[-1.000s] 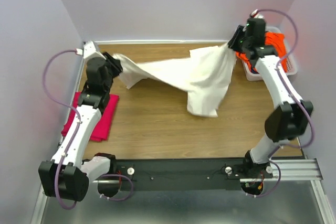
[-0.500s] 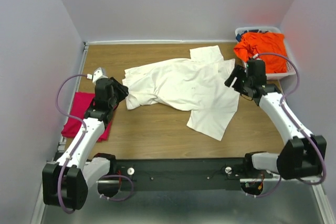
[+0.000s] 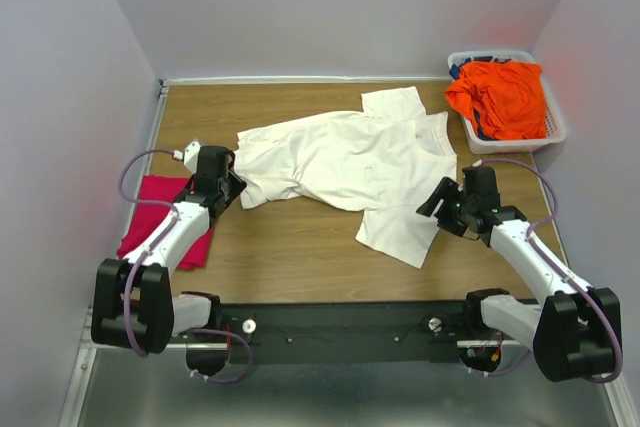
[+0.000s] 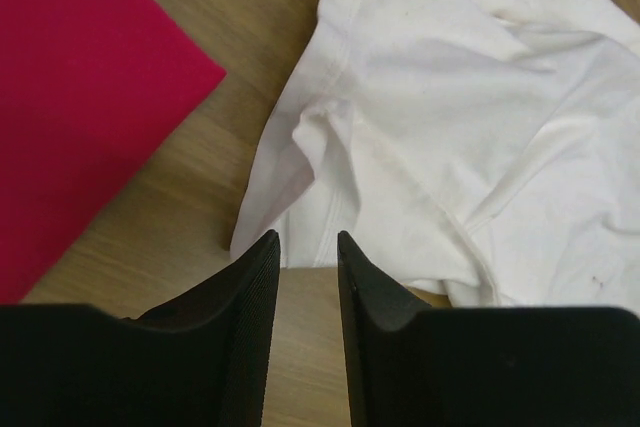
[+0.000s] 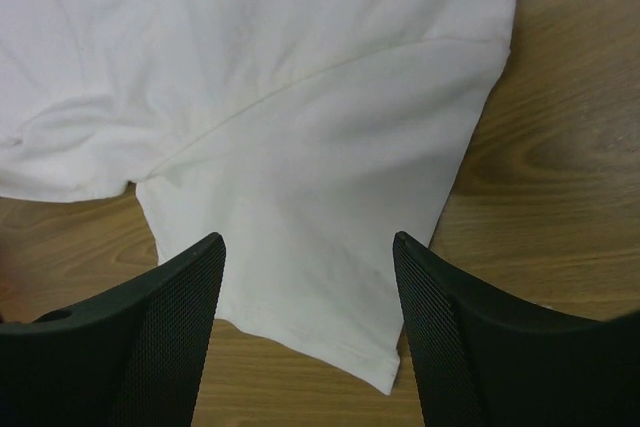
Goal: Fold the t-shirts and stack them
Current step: Flatten the tshirt out
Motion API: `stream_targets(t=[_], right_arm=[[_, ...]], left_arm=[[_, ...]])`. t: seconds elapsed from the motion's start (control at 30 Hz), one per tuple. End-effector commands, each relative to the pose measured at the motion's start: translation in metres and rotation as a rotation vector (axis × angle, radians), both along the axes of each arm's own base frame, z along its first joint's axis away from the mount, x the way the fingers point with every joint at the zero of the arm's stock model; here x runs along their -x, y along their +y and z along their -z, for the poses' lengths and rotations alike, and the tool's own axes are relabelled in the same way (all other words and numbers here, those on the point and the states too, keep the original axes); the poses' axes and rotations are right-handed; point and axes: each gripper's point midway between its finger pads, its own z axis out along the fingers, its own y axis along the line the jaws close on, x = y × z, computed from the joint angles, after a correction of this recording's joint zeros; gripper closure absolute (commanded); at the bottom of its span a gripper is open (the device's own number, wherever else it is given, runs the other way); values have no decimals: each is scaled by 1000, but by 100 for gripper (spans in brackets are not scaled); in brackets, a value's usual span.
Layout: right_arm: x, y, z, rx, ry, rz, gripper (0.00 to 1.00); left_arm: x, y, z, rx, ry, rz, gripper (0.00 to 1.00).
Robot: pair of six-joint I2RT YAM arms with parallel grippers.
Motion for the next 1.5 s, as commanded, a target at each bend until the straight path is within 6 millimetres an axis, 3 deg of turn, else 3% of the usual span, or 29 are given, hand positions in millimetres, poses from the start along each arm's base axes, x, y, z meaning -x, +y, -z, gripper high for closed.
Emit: stream_targets(t=[0.0, 0.37, 0.6, 0.7, 0.87, 1.03, 1.47], right_arm=[[6, 8, 11, -53, 17, -12, 25], [14, 10, 26, -61, 58, -20, 25], [23, 9, 38, -58, 96, -25, 25], [26, 8, 40, -53, 101, -28, 26], [36, 8, 42, -55, 160, -17, 29], [59, 13, 49, -89, 257, -25, 34], [90, 12, 62, -127, 354, 60, 36]], left_arm=[[-25, 15, -12, -52, -21, -92, 62], [-53, 18, 2, -91, 21, -117, 58], [-58, 20, 9, -105, 47, -131, 58], [-58, 19, 15, -102, 61, -121, 67], [-55, 16, 24, -98, 80, -102, 73], [-52, 15, 20, -94, 71, -90, 74], [-56, 8, 7, -63, 39, -64, 75]])
